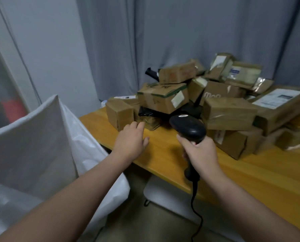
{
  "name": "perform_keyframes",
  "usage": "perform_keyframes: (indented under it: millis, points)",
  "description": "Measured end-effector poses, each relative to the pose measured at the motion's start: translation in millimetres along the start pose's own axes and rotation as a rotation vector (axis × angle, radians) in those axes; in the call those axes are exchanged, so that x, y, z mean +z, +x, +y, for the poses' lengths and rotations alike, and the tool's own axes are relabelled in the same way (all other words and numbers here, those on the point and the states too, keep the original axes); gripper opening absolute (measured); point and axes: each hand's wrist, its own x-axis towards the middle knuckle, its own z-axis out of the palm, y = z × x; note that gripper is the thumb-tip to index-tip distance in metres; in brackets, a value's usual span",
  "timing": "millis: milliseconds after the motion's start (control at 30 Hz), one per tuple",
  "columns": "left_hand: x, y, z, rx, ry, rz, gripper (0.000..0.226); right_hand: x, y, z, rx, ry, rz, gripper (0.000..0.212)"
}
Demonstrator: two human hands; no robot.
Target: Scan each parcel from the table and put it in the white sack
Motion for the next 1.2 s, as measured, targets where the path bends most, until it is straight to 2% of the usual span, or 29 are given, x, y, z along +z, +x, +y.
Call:
perform_keyframes:
  millis: [200, 333, 400, 467, 600, 700, 833, 933, 1000, 1033, 1100, 1200]
  points:
    - [5.9, 49.2, 93.2, 0.209, -0.095, 0.063, 0.082, -69.9, 7.3, 12.3, 0.114, 0.105, 0.174, 0.029]
    - [22.2, 84.2, 150.1, 0.362, 0.105, 0.117, 0.102, -102.3, 10.8, 22.6, 0.228, 0.231, 0.239, 0.025]
    - [34.7, 94.7, 167.7, 0.435, 0.245, 0.135, 0.102, -114.3, 12.6, 26.0, 0.272, 0.290, 0.270, 0.025]
    - [47.8, 100.5, 178.2, 0.479, 0.322, 0.172, 0.093, -121.6, 14.7, 30.6, 0.305, 0.325, 0.293, 0.026]
    - [57.4, 108.3, 188.8, 0.469, 0.267, 0.278, 0.084, -126.8, 15.6, 37.1, 0.339, 0.388, 0.323, 0.025]
    - [50.2, 108.4, 185.6, 0.426, 0.037, 0.317, 0.095, -129.3, 11.3, 38.1, 0.327, 0.426, 0.342, 0.029]
    - [31.6, 97.9, 167.3, 0.136, -0.598, 0.257, 0.098, -130.6, 7.7, 32.4, 0.276, 0.468, 0.350, 0.032]
    - [23.7, 90.0, 150.0, -0.150, -1.204, 0.033, 0.081, -128.8, 10.0, 22.6, 0.221, 0.477, 0.338, 0.031]
    - [20.1, 83.3, 138.5, -0.248, -1.524, -0.046, 0.062, -124.8, 10.8, 13.7, 0.170, 0.474, 0.317, 0.024]
    - [17.3, 79.6, 133.3, -0.269, -1.610, -0.063, 0.058, -121.6, 10.7, 9.4, 0.144, 0.469, 0.303, 0.021]
    - [12.6, 70.3, 123.5, -0.277, -1.670, -0.096, 0.068, -114.1, 8.4, 2.3, 0.102, 0.445, 0.273, 0.020]
    - [4.6, 56.5, 109.6, -0.223, -1.615, -0.175, 0.078, -104.0, 1.0, -4.5, 0.042, 0.373, 0.229, 0.019]
